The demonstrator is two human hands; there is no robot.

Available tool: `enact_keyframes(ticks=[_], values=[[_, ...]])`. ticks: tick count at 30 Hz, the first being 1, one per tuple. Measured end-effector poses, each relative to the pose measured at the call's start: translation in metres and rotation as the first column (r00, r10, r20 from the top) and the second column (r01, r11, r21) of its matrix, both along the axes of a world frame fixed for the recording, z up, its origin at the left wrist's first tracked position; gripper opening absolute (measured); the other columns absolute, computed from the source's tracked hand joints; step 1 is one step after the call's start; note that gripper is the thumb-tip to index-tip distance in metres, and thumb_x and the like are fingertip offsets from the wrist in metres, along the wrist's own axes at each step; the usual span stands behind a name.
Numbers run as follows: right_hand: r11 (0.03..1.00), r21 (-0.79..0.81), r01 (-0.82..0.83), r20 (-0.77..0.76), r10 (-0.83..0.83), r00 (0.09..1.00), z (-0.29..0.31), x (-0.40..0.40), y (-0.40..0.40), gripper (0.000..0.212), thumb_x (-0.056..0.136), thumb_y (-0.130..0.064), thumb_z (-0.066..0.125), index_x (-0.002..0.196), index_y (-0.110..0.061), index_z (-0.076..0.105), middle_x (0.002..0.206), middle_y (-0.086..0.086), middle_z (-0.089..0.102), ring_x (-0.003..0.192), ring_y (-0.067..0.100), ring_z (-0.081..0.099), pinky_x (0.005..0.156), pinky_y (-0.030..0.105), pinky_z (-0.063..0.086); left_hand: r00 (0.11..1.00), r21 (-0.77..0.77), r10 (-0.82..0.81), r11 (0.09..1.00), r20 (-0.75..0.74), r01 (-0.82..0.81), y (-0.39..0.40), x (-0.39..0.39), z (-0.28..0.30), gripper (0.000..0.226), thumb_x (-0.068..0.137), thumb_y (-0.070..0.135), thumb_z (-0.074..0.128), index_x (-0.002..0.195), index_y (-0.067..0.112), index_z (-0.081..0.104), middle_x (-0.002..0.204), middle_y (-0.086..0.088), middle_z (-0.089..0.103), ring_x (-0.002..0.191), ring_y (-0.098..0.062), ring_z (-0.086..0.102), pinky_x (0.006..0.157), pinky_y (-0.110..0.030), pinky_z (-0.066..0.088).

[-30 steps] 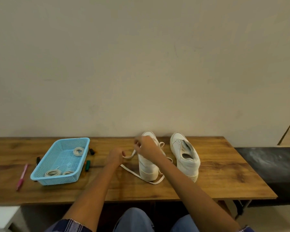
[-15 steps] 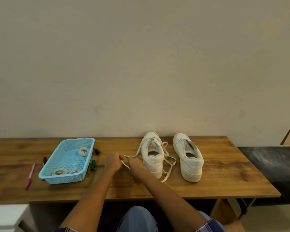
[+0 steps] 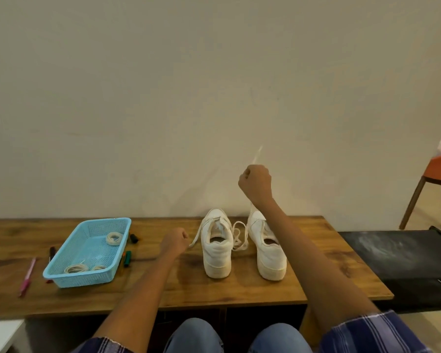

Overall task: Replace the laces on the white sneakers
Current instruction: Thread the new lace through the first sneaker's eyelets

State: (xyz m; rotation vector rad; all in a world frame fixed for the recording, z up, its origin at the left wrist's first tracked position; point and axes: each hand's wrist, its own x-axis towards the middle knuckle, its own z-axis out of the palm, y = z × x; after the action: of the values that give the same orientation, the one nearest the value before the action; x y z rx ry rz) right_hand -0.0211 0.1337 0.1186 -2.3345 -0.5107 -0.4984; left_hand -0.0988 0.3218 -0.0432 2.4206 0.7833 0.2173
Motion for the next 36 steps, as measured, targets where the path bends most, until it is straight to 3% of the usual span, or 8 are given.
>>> enact_keyframes(ticks=[4,8,10,14,16,19,29,36], values=[[0.996,-0.007,-0.087,-0.248,0.083,0.965,-0.053,0.019,0.014,0.021,0.082,0.001,0.048,0.071,0.012,0.061,0.074,0.025,0.064,0.071,0.035,0.064,0.064,0.037,0.05,1.0,-0.039,-0.003,0.999,0.009,0.003,-0.003,0.007,0.003,0.021,0.091,0.013,0.053,0.11,0.012,0.061,0.113,-0.004,0.063,0.104,-0.02,0.057,0.08,-0.027,0.043],[0.92,-0.334,-0.208,-0.465,0.031,0.885,-0.11,0.026,0.019,0.035,0.083,-0.004,0.05,0.051,-0.007,0.038,0.053,0.005,0.041,0.048,0.015,0.037,0.046,0.02,0.03,1.0,-0.152,0.01,0.988,0.018,-0.007,-0.001,0.019,0.0,0.013,0.089,0.012,0.051,0.093,0.013,0.063,0.096,-0.005,0.064,0.089,-0.022,0.06,0.072,-0.031,0.047],[0.91,-0.362,-0.202,-0.514,-0.015,0.858,-0.128,0.034,0.021,0.038,0.089,-0.011,0.05,0.054,-0.011,0.036,0.056,0.001,0.04,0.049,0.011,0.036,0.045,0.019,0.028,0.999,-0.199,0.032,0.98,0.029,-0.026,0.002,0.03,-0.005,0.018,0.089,0.01,0.049,0.074,0.015,0.056,0.079,-0.006,0.059,0.072,-0.021,0.055,0.064,-0.03,0.045],[0.954,-0.271,-0.125,-0.409,0.003,0.913,-0.131,0.039,0.041,0.034,0.096,-0.033,0.045,0.072,-0.009,0.05,0.073,0.004,0.052,0.072,0.02,0.051,0.064,0.025,0.038,0.991,-0.359,0.112,0.93,0.072,-0.079,-0.001,0.058,-0.015,0.035,0.093,0.019,0.05,0.058,0.014,0.051,0.062,-0.008,0.054,0.057,-0.023,0.05,0.056,-0.028,0.04],[0.93,-0.341,-0.14,-0.371,0.004,0.929,-0.129,0.036,0.054,0.034,0.095,-0.039,0.044,0.093,-0.01,0.06,0.09,0.008,0.062,0.086,0.024,0.06,0.071,0.029,0.042,0.978,-0.461,0.163,0.883,0.129,-0.086,-0.007,0.076,-0.014,0.021,0.093,0.025,0.052,0.085,0.011,0.065,0.088,-0.014,0.066,0.081,-0.031,0.062,0.07,-0.034,0.049],[0.891,-0.441,-0.109,-0.284,-0.023,0.959,-0.142,0.034,0.064,0.031,0.095,-0.03,0.044,0.106,-0.007,0.06,0.109,0.009,0.062,0.097,0.024,0.061,0.074,0.028,0.044,0.964,-0.486,0.201,0.869,0.173,-0.094,-0.015,0.094,-0.011,0.032,0.094,0.029,0.053,0.12,0.012,0.06,0.122,-0.008,0.062,0.11,-0.03,0.057,0.092,-0.033,0.045],[0.913,-0.404,-0.062,-0.235,-0.038,0.971,-0.156,0.039,0.06,0.023,0.092,-0.014,0.05,0.114,-0.007,0.055,0.118,0.012,0.054,0.106,0.025,0.055,0.08,0.028,0.045,0.891,-0.506,0.388,0.832,0.235,-0.228,-0.017,0.119,-0.018,0.017,0.083,0.015,0.069,0.092,0.002,0.073,0.093,-0.012,0.072,0.088,-0.029,0.067,0.072,-0.03,0.047],[0.925,-0.38,-0.028,-0.237,-0.068,0.969,-0.157,0.035,0.057,0.023,0.094,-0.014,0.049,0.115,-0.009,0.055,0.116,0.01,0.055,0.103,0.023,0.057,0.077,0.027,0.044,0.606,-0.658,0.738,0.617,0.295,-0.431,0.037,0.096,-0.004,0.021,0.093,0.008,0.053,0.104,-0.008,0.06,0.1,-0.019,0.064,0.097,-0.031,0.063,0.082,-0.039,0.049]])
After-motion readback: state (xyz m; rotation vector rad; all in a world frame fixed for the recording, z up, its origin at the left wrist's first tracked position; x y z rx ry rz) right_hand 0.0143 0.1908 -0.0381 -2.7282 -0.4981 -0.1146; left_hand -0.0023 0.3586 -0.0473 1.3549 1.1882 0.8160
